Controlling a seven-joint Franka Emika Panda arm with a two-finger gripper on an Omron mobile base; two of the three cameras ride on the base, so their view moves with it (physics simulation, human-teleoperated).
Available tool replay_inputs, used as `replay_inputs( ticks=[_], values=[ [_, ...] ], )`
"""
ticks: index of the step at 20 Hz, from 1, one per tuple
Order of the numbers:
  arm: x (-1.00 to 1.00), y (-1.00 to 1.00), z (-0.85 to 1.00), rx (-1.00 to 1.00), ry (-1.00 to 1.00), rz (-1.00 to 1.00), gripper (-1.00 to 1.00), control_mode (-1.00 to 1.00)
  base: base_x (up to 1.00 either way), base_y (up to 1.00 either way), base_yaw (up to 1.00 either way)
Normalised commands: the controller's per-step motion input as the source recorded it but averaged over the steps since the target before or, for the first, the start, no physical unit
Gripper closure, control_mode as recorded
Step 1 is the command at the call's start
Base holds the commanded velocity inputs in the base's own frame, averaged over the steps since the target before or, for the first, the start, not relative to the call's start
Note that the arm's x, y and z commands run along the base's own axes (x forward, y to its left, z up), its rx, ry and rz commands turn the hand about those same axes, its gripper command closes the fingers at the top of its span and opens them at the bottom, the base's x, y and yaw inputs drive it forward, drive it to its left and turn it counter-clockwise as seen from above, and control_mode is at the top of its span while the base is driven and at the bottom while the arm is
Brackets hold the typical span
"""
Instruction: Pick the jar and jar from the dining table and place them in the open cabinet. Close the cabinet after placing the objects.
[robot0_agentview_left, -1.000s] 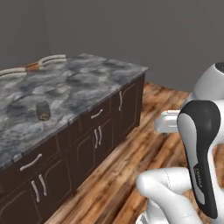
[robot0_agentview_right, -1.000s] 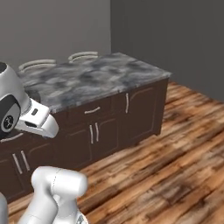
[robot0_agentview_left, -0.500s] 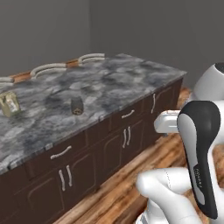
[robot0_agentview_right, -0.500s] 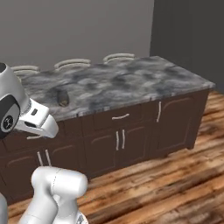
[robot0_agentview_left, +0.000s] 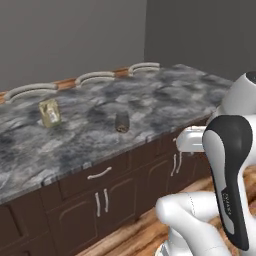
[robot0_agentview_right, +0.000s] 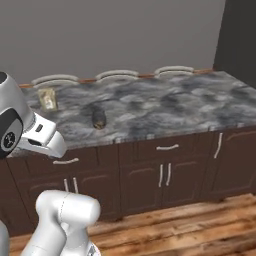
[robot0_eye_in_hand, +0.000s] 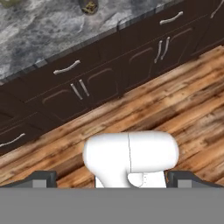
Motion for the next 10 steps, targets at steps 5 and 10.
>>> replay_inputs(
  ticks=[5,10],
  values=[
    [0.0,0.0,0.0,0.0,0.0,0.0,-1.0,1.0,0.54,0.03,0.31],
    [0.0,0.0,0.0,0.0,0.0,0.0,-1.0,1.0,0.54,0.01,0.28]
  ],
)
